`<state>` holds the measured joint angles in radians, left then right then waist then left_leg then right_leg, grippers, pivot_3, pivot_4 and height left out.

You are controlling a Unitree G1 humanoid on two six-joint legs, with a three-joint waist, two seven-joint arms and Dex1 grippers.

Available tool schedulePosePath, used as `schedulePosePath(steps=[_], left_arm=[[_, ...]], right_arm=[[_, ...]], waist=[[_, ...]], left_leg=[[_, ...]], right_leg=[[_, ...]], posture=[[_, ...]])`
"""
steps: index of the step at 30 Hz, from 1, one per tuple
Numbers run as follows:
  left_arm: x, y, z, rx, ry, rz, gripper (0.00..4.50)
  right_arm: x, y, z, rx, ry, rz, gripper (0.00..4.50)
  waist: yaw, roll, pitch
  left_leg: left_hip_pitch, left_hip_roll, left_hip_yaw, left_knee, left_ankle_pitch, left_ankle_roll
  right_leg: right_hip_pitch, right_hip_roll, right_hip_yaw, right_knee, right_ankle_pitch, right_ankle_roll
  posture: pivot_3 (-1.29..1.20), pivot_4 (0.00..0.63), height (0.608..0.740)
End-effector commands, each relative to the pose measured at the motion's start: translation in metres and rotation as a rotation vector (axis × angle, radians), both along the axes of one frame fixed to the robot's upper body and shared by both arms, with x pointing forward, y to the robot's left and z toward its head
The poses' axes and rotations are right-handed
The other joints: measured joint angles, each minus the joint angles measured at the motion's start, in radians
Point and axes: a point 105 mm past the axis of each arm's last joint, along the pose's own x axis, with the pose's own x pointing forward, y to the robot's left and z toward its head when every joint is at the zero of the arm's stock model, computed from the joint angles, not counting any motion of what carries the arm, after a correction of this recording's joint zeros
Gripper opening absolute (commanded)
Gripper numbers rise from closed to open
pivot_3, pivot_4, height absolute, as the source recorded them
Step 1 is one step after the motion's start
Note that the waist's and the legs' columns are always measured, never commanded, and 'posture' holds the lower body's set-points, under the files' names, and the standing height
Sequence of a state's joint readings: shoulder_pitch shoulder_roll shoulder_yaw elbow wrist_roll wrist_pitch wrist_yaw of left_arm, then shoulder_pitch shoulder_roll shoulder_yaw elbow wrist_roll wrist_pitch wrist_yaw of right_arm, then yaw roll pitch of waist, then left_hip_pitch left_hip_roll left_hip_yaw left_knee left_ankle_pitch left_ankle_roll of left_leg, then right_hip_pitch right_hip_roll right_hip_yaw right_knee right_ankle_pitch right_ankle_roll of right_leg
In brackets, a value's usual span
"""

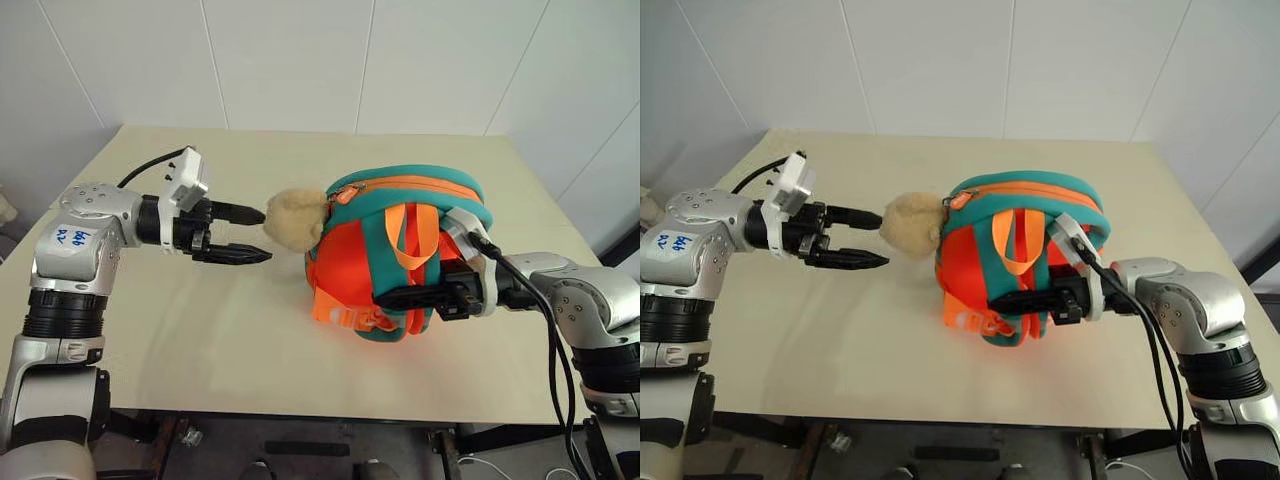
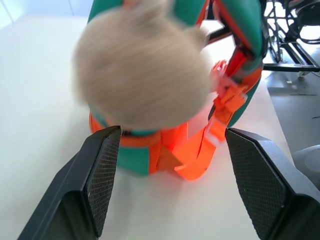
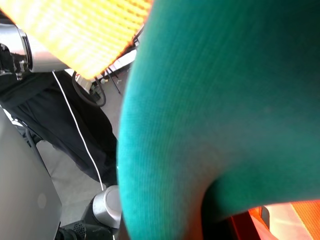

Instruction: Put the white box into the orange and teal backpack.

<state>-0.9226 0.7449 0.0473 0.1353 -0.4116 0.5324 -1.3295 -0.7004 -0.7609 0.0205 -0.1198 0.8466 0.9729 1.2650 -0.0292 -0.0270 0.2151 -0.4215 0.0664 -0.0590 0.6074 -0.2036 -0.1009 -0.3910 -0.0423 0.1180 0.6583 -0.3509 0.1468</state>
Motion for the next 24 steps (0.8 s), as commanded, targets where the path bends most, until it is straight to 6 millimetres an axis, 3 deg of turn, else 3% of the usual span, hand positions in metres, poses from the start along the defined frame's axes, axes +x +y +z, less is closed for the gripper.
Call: schedulePosePath(steps=[1,6,10,15,20,24], left_arm=[[0.006,-0.015,0.012,-0.09,-0.088,0.021,3.55],[0.013,-0.03,0.007,-0.121,-0.08,0.028,3.55],[0.021,-0.032,-0.005,-0.09,-0.064,0.07,3.55],[0.027,-0.038,-0.005,-0.113,-0.063,0.104,3.55],[0.02,-0.044,0.001,-0.148,-0.058,0.066,2.44],[0.017,-0.032,0.004,-0.118,-0.064,0.066,1.34]], right_arm=[[-0.001,0.006,0.004,0.005,-0.021,0.033,0.0],[-0.002,0.008,0.004,0.007,-0.019,0.042,0.0],[-0.004,0.008,0.004,0.01,-0.019,0.039,0.0],[-0.004,0.008,0.004,0.017,-0.021,0.035,0.0],[-0.004,0.009,0.004,0.022,-0.024,0.031,0.0],[-0.004,0.009,0.003,0.022,-0.025,0.029,0.0]], waist=[[0.0,0.0,0.0],[-0.007,0.0,0.0],[-0.005,0.0,0.0],[-0.002,0.0,0.0],[-0.003,0.0,0.0],[-0.003,0.0,0.0]], left_leg=[[0.0,0.0,0.0,0.001,0.0,0.0],[-0.001,0.0,0.0,0.002,0.0,0.0],[-0.001,0.0,0.0,0.001,0.0,0.0],[-0.001,0.0,0.0,0.002,0.0,0.0],[-0.001,0.0,0.0,0.002,0.0,0.0],[-0.001,0.0,0.0,0.001,0.0,0.0]], right_leg=[[0.0,0.0,0.0,0.0,0.0,0.0],[0.0,0.0,0.0,0.0,0.001,0.001],[0.0,0.0,0.0,0.0,0.001,0.001],[0.0,0.0,0.0,0.0,0.001,0.001],[0.0,0.0,0.0,0.0,0.001,0.001],[-0.001,0.0,0.0,0.0,0.001,0.001]], posture=[[0.0,0.15,0.74],[0.0,0.15,0.74],[0.0,0.15,0.74],[0.0,0.15,0.74],[0.0,0.15,0.74],[0.0,0.15,0.74]])
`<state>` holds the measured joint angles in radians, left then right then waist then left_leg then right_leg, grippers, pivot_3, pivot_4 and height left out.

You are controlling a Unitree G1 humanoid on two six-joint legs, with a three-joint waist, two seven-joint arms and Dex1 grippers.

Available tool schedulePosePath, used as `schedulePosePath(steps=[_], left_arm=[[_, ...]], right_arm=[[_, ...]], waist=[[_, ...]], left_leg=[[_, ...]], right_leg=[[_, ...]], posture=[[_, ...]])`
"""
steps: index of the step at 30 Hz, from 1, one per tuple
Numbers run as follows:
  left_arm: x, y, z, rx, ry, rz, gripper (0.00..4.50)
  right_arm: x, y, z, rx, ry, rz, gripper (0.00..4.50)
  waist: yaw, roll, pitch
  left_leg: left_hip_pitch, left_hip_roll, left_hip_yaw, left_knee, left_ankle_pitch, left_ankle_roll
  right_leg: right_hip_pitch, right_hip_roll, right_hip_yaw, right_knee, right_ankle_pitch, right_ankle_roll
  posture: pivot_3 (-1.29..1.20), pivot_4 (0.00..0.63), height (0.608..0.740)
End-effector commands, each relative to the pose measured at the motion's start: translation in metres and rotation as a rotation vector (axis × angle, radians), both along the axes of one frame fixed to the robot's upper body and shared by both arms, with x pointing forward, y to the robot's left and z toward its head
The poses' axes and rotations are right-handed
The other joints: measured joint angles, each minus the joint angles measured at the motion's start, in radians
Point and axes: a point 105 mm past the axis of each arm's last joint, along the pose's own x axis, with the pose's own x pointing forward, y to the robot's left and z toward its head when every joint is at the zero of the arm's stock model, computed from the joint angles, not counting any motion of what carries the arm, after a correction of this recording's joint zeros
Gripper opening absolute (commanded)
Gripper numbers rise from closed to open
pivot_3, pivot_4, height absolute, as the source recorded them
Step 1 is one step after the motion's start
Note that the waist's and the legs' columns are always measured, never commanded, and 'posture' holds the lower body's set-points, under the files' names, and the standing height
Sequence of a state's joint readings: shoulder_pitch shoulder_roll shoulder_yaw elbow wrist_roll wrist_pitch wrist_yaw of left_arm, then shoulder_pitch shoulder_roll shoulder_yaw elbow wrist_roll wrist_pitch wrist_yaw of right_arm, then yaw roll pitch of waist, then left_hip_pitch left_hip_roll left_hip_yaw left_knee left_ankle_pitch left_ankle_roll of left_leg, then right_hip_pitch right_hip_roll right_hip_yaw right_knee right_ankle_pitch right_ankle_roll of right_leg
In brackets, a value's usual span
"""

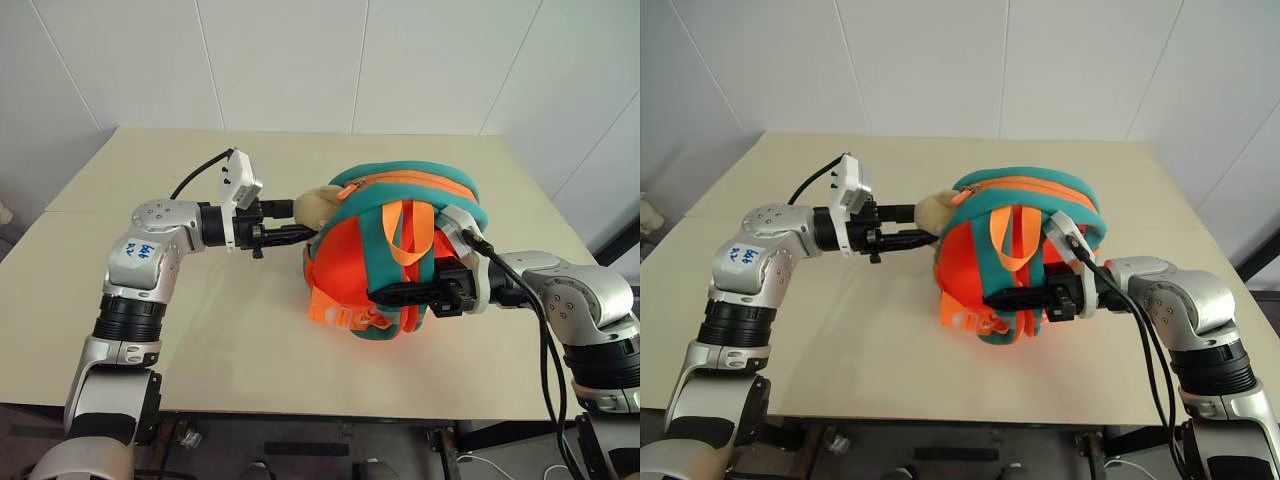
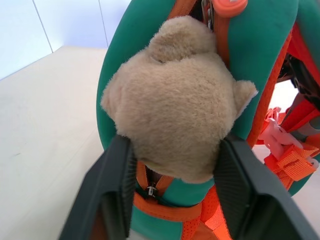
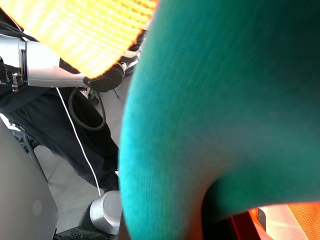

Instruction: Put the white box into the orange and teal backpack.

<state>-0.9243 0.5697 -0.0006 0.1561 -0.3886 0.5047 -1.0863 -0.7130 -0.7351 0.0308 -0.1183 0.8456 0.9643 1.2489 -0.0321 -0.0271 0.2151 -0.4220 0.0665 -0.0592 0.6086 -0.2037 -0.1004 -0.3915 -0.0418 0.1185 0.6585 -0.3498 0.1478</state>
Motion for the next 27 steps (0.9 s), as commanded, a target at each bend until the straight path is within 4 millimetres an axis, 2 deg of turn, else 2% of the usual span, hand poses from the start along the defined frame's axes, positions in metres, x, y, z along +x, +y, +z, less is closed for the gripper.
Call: schedulePosePath(steps=[1,2,4,8,12,13,15,16,19,22,24,27], left_arm=[[-0.01,0.015,0.018,0.029,-0.064,-0.017,1.08],[-0.008,0.023,0.02,0.045,-0.07,-0.001,0.85],[-0.006,0.034,0.023,0.067,-0.081,0.026,0.85],[0.01,0.081,0.028,0.189,-0.116,0.19,0.85],[0.023,0.11,-0.009,0.388,-0.079,0.28,0.85],[0.028,0.111,-0.028,0.415,-0.047,0.286,0.85],[0.036,0.104,-0.055,0.409,-0.001,0.289,0.85],[0.038,0.1,-0.063,0.398,0.013,0.291,0.85],[0.04,0.074,-0.099,0.4,0.065,0.225,0.85],[0.04,0.049,-0.121,0.384,0.093,0.182,0.85],[0.036,0.042,-0.129,0.391,0.101,0.149,0.85],[0.031,0.041,-0.116,0.353,0.074,0.136,0.85]], right_arm=[[-0.006,0.003,0.002,0.009,-0.014,0.019,0.0],[-0.006,0.002,0.002,0.009,-0.014,0.017,0.0],[-0.007,0.002,0.002,0.009,-0.013,0.015,0.0],[-0.009,0.0,0.0,0.009,-0.01,-0.005,0.0],[-0.01,-0.002,-0.001,0.016,-0.007,-0.025,0.0],[-0.01,-0.002,-0.002,0.021,-0.007,-0.035,0.0],[-0.01,-0.001,-0.003,0.034,-0.005,-0.053,0.0],[-0.011,-0.001,-0.003,0.039,-0.004,-0.059,0.0],[-0.009,-0.001,-0.004,0.056,-0.003,-0.094,0.0],[-0.003,-0.001,-0.006,0.072,-0.003,-0.138,0.0],[0.001,0.0,-0.007,0.074,-0.003,-0.169,0.0],[0.007,0.0,-0.007,0.082,-0.036,-0.209,0.0]], waist=[[-0.003,0.0,0.0],[-0.005,0.0,0.0],[-0.008,0.0,0.0],[-0.013,0.0,0.0],[-0.017,0.0,0.0],[-0.016,0.0,0.0],[-0.015,0.001,0.0],[-0.013,0.0,0.0],[-0.008,0.0,0.0],[0.0,0.0,0.0],[0.002,0.0,0.0],[0.004,0.0,-0.001]], left_leg=[[0.0,0.0,0.0,0.0,0.0,0.0],[0.0,0.0,0.0,0.0,0.0,0.0],[0.0,0.0,0.0,-0.001,0.0,0.0],[0.0,0.0,0.0,-0.001,0.0,0.0],[0.001,0.0,0.0,-0.004,0.0,0.0],[0.0,0.0,0.0,-0.004,0.0,0.0],[0.0,0.0,0.0,-0.004,0.0,0.0],[0.0,0.0,0.0,-0.004,0.0,0.0],[-0.001,0.0,0.0,-0.003,0.0,0.0],[-0.001,0.0,0.0,-0.003,0.0,0.0],[0.0,0.0,0.0,-0.003,0.0,0.0],[0.0,0.0,0.0,-0.002,0.0,0.0]], right_leg=[[0.0,0.0,0.0,0.0,0.0,0.0],[0.0,0.0,0.0,0.0,0.0,0.0],[-0.001,0.0,0.0,0.0,0.0,0.0],[-0.001,0.0,0.0,0.0,0.0,0.0],[0.0,0.0,0.0,-0.002,0.0,-0.001],[0.0,0.0,0.0,-0.002,0.0,-0.001],[0.0,0.0,0.0,-0.002,0.0,-0.001],[0.0,0.0,0.0,-0.002,0.0,-0.001],[-0.001,0.0,0.0,-0.001,0.0,-0.001],[-0.001,0.0,0.0,-0.001,0.0,-0.001],[0.0,0.0,0.0,-0.001,0.0,-0.001],[0.0,0.0,0.0,0.0,0.0,-0.001]], posture=[[0.0,0.15,0.74],[0.0,0.15,0.74],[0.0,0.15,0.74],[0.0,0.15,0.74],[0.0,0.15,0.74],[0.0,0.15,0.74],[0.0,0.15,0.74],[0.0,0.15,0.74],[0.0,0.15,0.74],[0.0,0.15,0.74],[0.0,0.15,0.74],[0.0,0.15,0.74]])
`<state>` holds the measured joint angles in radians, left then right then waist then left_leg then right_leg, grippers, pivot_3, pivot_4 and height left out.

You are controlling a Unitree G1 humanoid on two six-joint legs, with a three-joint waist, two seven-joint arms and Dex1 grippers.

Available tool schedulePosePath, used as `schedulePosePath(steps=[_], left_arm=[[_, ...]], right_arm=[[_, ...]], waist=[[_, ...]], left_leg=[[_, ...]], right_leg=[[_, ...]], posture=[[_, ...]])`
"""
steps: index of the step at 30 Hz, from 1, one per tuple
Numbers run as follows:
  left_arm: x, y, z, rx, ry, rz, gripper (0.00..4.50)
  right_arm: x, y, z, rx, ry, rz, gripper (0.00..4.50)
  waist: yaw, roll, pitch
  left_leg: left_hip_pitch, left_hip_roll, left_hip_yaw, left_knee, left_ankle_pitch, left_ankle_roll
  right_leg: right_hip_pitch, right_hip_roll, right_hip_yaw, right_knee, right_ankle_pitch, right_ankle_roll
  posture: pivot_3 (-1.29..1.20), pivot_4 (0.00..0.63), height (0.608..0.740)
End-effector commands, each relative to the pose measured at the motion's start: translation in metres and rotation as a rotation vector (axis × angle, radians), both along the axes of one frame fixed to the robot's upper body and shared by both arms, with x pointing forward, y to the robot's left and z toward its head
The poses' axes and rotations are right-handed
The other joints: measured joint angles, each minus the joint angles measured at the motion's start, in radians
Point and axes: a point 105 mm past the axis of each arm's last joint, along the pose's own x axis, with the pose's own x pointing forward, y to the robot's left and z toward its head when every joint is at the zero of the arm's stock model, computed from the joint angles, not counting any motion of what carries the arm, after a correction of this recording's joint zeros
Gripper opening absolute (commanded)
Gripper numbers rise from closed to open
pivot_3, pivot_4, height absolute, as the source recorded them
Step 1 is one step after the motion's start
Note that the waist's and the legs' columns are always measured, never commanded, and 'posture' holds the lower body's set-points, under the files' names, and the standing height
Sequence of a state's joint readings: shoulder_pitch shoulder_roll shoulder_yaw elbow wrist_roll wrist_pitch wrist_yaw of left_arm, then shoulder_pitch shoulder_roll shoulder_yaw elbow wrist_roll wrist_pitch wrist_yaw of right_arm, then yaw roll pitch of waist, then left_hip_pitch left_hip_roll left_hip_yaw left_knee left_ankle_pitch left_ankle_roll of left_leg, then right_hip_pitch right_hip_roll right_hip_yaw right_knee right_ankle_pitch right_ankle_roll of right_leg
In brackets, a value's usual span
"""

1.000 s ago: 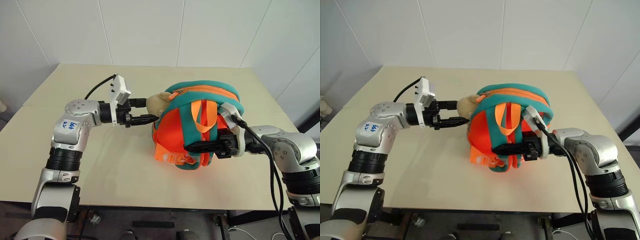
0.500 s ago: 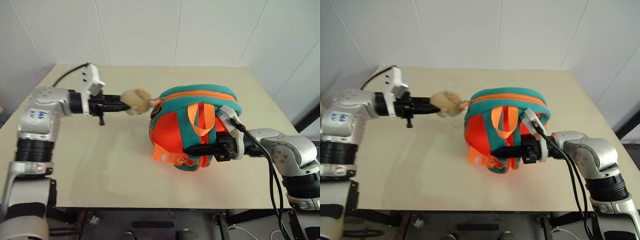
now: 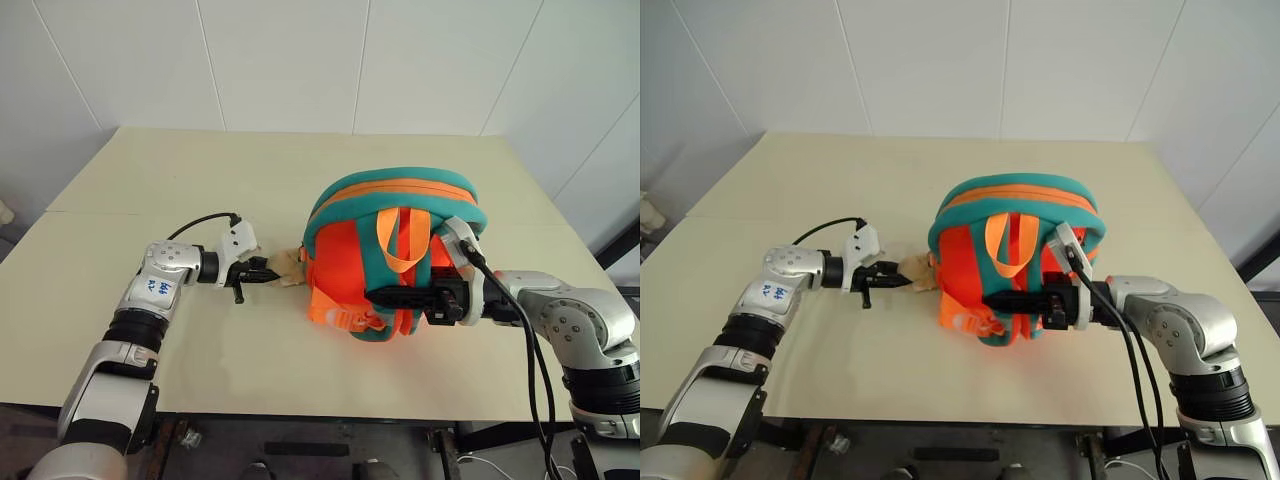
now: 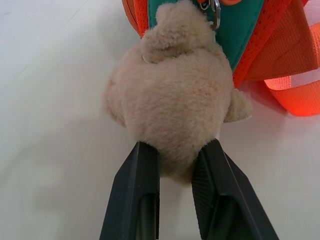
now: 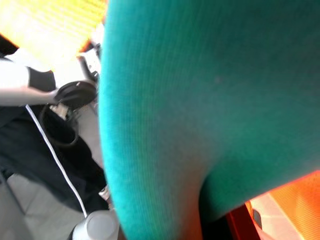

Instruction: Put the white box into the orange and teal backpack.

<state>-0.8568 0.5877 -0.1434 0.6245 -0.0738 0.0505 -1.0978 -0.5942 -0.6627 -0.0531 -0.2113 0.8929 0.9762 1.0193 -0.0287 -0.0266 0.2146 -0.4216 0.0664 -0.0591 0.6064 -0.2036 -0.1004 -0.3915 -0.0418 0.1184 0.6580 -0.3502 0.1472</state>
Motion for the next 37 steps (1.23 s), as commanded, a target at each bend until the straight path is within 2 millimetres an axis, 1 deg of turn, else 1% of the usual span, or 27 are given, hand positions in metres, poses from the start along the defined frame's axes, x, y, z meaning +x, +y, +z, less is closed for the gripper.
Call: schedulePosePath(steps=[1,2,4,6,9,10,12,13,14,17,20,23,26,28,31,33,37], left_arm=[[-0.01,-0.004,0.004,-0.018,0.0,-0.041,1.04],[-0.015,-0.002,0.013,-0.07,0.013,-0.048,1.26],[-0.032,-0.003,0.029,-0.141,0.033,-0.105,1.78],[-0.054,-0.002,0.037,-0.134,0.051,-0.163,2.45],[-0.073,0.001,0.038,-0.12,0.09,-0.168,3.42],[-0.076,0.007,0.034,-0.103,0.101,-0.149,3.67],[-0.082,0.018,0.029,-0.085,0.118,-0.112,4.32],[-0.084,0.021,0.027,-0.083,0.124,-0.097,4.5],[-0.087,0.024,0.026,-0.086,0.131,-0.081,4.5],[-0.093,0.033,0.023,-0.117,0.161,-0.035,4.5],[-0.093,0.031,0.033,-0.186,0.124,-0.013,4.5],[-0.09,0.028,0.04,-0.208,0.054,0.0,4.5],[-0.088,0.03,0.04,-0.213,0.033,-0.001,4.5],[-0.088,0.031,0.033,-0.2,0.057,-0.009,4.5],[-0.091,0.033,0.027,-0.177,0.086,-0.045,4.5],[-0.091,0.031,0.026,-0.17,0.084,-0.052,4.5],[-0.092,0.034,0.028,-0.165,0.072,-0.041,4.5]], right_arm=[[0.002,-0.002,0.006,0.025,-0.049,-0.035,0.31],[0.0,-0.003,0.007,0.035,-0.043,-0.031,0.67],[-0.007,-0.007,0.008,0.031,-0.069,-0.006,1.23],[-0.01,-0.014,0.004,-0.007,-0.097,-0.027,1.96],[-0.01,-0.025,0.004,-0.036,-0.145,-0.066,2.99],[-0.009,-0.029,0.005,-0.042,-0.176,-0.088,3.27],[-0.006,-0.038,0.007,-0.049,-0.205,-0.136,3.97],[-0.005,-0.043,0.007,-0.049,-0.207,-0.158,4.31],[-0.006,-0.048,0.004,-0.064,-0.201,-0.169,4.41],[-0.008,-0.066,-0.005,-0.104,-0.181,-0.215,4.41],[-0.006,-0.085,-0.006,-0.099,-0.19,-0.291,4.41],[0.005,-0.101,-0.014,-0.162,-0.247,-0.368,4.41],[0.021,-0.11,-0.019,-0.178,-0.325,-0.46,4.41],[0.026,-0.113,-0.025,-0.203,-0.357,-0.464,4.41],[0.025,-0.112,-0.032,-0.251,-0.397,-0.415,4.41],[0.027,-0.114,-0.032,-0.251,-0.413,-0.416,4.41],[0.022,-0.106,-0.031,-0.274,-0.438,-0.33,4.41]], waist=[[0.001,0.0,0.0],[0.001,0.0,0.0],[0.0,0.0,0.0],[0.0,0.0,0.0],[0.002,0.0,0.0],[0.001,0.0,0.0],[0.0,0.0,0.0],[-0.001,0.0,0.0],[-0.001,0.0,0.0],[-0.001,0.0,0.0],[0.001,0.0,0.0],[0.0,-0.001,0.0],[-0.001,-0.001,0.0],[-0.006,0.0,0.0],[-0.007,0.0,0.0],[-0.005,0.0,0.0],[-0.004,0.0,0.0]], left_leg=[[0.0,0.0,0.0,0.0,0.0,0.0],[0.0,0.0,0.0,0.001,0.0,0.0],[0.0,0.0,0.0,0.0,0.0,0.0],[-0.001,0.0,0.0,-0.002,0.0,0.0],[-0.001,0.0,0.0,-0.004,0.0,0.0],[-0.001,0.0,0.0,-0.004,0.0,0.0],[0.0,0.0,0.0,-0.003,0.0,0.0],[0.0,0.0,0.0,-0.003,0.0,0.0],[0.0,0.0,0.0,-0.003,0.0,0.0],[0.0,0.0,0.0,-0.003,0.0,0.0],[0.0,0.0,0.0,-0.003,0.0,0.0],[0.0,0.0,0.0,-0.002,0.0,0.0],[0.0,0.0,0.0,-0.002,0.0,0.0],[0.0,0.0,0.001,-0.002,0.0,0.0],[0.001,0.0,0.001,-0.004,0.0,0.0],[0.001,0.0,0.001,-0.004,0.0,0.0],[0.0,0.0,0.001,-0.004,0.0,0.0]], right_leg=[[0.0,0.0,0.0,0.0,0.0,0.0],[0.0,0.0,0.0,0.0,0.0,0.0],[0.0,0.0,0.0,0.0,0.0,0.0],[-0.001,0.0,0.0,-0.001,0.0,0.0],[-0.001,0.0,0.0,-0.002,-0.001,-0.001],[-0.001,0.0,0.0,-0.002,-0.001,-0.001],[0.0,0.0,0.0,-0.002,-0.001,-0.001],[0.0,0.0,0.0,-0.002,-0.001,-0.001],[0.0,0.0,0.0,-0.002,-0.001,-0.001],[0.0,0.0,0.0,-0.002,-0.001,-0.001],[0.0,0.0,0.0,-0.002,-0.001,-0.001],[0.001,0.0,0.0,-0.003,-0.001,-0.001],[0.001,0.0,0.0,-0.003,0.0,-0.001],[0.0,0.0,0.001,-0.003,0.0,-0.001],[0.0,0.0,0.001,-0.003,0.0,-0.001],[0.0,0.0,0.001,-0.004,0.0,-0.001],[0.0,0.0,0.001,-0.004,0.0,-0.001]], posture=[[0.0,0.15,0.74],[0.0,0.15,0.74],[0.0,0.15,0.74],[0.0,0.15,0.74],[0.0,0.15,0.74],[0.0,0.15,0.74],[0.0,0.15,0.74],[0.0,0.15,0.74],[0.0,0.15,0.74],[0.0,0.15,0.74],[0.0,0.15,0.74],[0.0,0.15,0.74],[0.0,0.15,0.74],[0.0,0.15,0.74],[0.0,0.15,0.74],[0.0,0.15,0.74],[0.0,0.15,0.74]])
